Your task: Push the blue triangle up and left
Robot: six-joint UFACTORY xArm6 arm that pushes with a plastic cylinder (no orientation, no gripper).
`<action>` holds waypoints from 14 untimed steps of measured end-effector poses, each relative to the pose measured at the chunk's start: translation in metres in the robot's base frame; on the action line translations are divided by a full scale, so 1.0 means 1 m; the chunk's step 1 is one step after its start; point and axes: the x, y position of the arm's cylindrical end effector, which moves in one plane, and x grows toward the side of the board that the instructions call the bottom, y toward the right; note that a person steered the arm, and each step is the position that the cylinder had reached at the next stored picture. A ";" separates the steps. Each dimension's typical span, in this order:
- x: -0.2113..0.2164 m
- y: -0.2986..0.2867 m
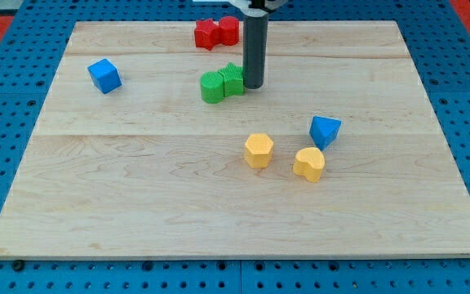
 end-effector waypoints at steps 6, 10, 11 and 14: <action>0.126 0.126; 0.076 0.039; 0.057 0.063; 0.047 -0.026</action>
